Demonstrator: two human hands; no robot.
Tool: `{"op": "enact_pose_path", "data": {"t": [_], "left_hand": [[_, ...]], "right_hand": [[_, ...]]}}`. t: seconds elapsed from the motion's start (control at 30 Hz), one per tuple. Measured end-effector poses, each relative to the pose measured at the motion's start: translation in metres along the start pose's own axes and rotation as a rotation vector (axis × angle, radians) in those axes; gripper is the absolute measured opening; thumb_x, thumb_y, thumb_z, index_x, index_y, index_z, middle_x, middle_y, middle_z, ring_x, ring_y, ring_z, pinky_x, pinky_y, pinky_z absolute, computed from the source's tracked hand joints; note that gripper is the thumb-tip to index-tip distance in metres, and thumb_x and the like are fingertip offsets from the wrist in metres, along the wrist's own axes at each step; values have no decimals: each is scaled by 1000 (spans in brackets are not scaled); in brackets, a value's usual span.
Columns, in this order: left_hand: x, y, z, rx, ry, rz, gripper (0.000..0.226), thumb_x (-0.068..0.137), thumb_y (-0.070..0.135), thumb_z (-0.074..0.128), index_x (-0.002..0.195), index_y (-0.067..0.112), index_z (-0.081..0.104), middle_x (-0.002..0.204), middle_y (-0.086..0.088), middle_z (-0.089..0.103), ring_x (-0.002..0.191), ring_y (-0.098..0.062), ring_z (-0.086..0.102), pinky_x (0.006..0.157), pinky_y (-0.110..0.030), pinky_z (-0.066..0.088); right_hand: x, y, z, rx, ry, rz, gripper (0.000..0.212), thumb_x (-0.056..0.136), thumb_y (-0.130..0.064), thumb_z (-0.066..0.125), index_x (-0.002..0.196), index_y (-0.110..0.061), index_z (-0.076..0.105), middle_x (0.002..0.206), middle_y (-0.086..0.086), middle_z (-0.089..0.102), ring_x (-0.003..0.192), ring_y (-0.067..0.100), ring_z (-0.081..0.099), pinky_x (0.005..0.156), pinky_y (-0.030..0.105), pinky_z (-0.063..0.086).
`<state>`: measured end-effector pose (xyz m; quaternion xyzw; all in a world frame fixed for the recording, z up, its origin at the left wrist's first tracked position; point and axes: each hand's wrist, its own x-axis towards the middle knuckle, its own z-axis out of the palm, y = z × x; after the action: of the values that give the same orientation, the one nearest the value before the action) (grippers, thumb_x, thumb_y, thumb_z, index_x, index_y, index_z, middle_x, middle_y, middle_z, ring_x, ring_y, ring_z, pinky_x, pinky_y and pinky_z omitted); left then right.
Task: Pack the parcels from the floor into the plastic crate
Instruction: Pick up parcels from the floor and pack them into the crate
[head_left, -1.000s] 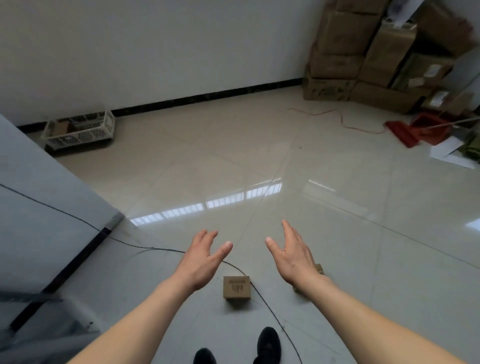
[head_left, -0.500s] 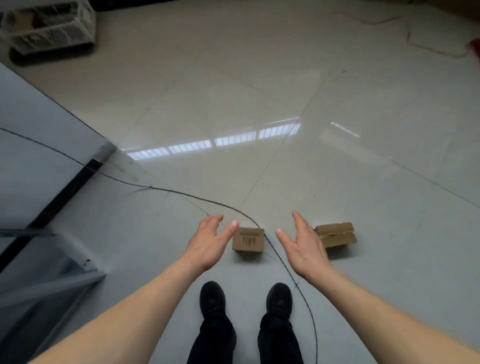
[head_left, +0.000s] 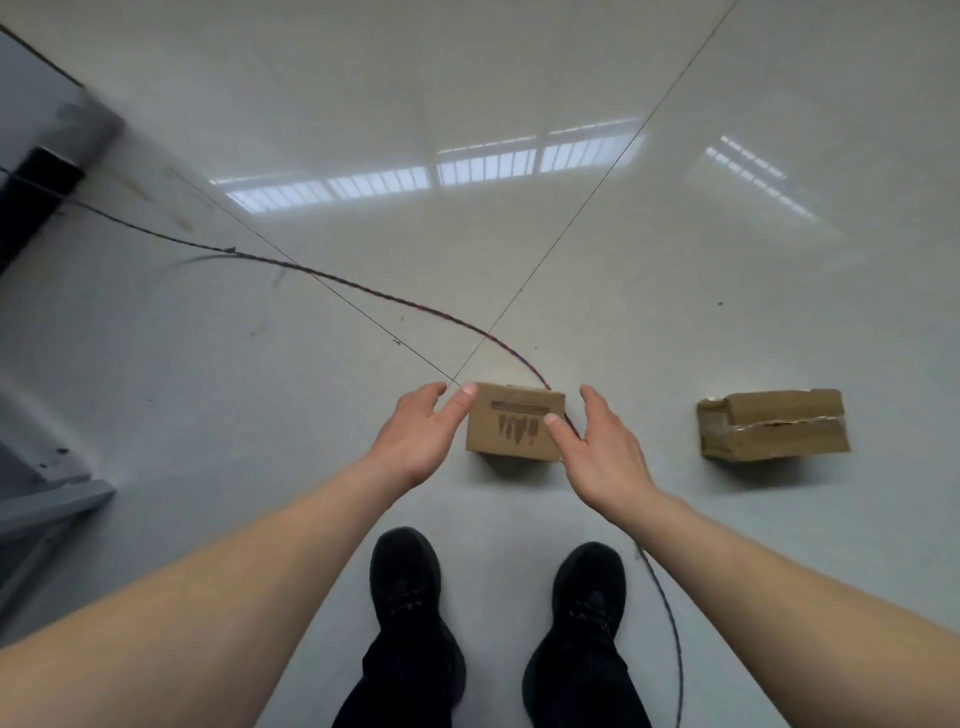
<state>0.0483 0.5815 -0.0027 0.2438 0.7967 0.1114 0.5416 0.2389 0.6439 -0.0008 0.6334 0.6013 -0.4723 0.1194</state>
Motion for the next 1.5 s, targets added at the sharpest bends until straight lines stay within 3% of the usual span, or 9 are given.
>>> {"op": "enact_pose_path", "data": {"t": [0.37, 0.5, 0.63, 0.77, 0.87, 0.97, 1.13, 1.3, 1.5], "left_hand": [[109, -31, 59, -306, -104, -228, 75, 88, 76, 32, 150, 35, 28, 155, 8, 32, 139, -26, 35, 105, -49, 35], [111, -28, 63, -520, -99, -287, 47, 92, 72, 28, 124, 41, 41, 125, 2, 56, 109, -22, 54, 92, -48, 37], [98, -50, 61, -563, -18, -335, 59, 91, 72, 30, 128, 31, 49, 136, -5, 54, 127, -26, 46, 101, -55, 34], [96, -67, 63, -527, -42, -447, 73, 92, 73, 26, 147, 27, 40, 153, -5, 39, 143, -30, 31, 112, -57, 25], [101, -71, 68, -532, -32, -430, 60, 95, 68, 27, 129, 27, 54, 135, 1, 54, 137, -30, 38, 112, -56, 26], [106, -71, 72, -536, -24, -417, 45, 97, 64, 29, 86, 31, 57, 93, 13, 60, 101, -19, 55, 99, -46, 37], [104, -68, 75, -595, -61, -392, 49, 98, 61, 30, 95, 23, 60, 87, 4, 68, 74, -9, 62, 56, -29, 45], [105, -78, 76, -569, -50, -404, 33, 98, 62, 29, 105, 32, 43, 83, 18, 49, 96, -14, 47, 106, -50, 33], [95, -79, 72, -542, -117, -406, 46, 95, 68, 27, 114, 35, 53, 92, 17, 57, 96, -16, 54, 107, -53, 28]], "right_hand": [[106, 46, 73, 238, 0, 186, 76, 94, -46, 56, 155, -18, 21, 141, 4, 55, 128, 28, 51, 99, 33, 40], [104, 51, 81, 378, 108, 208, 66, 89, -45, 63, 147, -27, 38, 136, -1, 57, 123, 23, 54, 104, 37, 43], [81, 60, 88, 496, 170, 206, 52, 93, -45, 59, 138, -27, 41, 98, -7, 60, 97, 13, 59, 85, 31, 37], [80, 70, 104, 491, 81, 277, 52, 97, -53, 47, 141, -27, 42, 100, -10, 60, 104, 18, 55, 92, 34, 39], [86, 73, 112, 503, 60, 274, 46, 99, -52, 44, 134, -24, 52, 102, -14, 63, 102, 13, 59, 92, 33, 44], [90, 72, 113, 517, 60, 270, 42, 100, -50, 45, 131, -24, 55, 101, -13, 66, 97, 9, 60, 83, 30, 42], [94, 68, 113, 559, 80, 293, 27, 97, -49, 49, 109, -29, 61, 87, -10, 70, 90, 15, 66, 89, 45, 54], [93, 67, 120, 549, 51, 284, 48, 82, -66, 47, 115, -32, 59, 92, -9, 71, 92, 17, 67, 92, 50, 53], [84, 57, 113, 491, 11, 274, 23, 94, -51, 52, 104, -31, 60, 94, -11, 71, 94, 14, 66, 91, 38, 51]]}}
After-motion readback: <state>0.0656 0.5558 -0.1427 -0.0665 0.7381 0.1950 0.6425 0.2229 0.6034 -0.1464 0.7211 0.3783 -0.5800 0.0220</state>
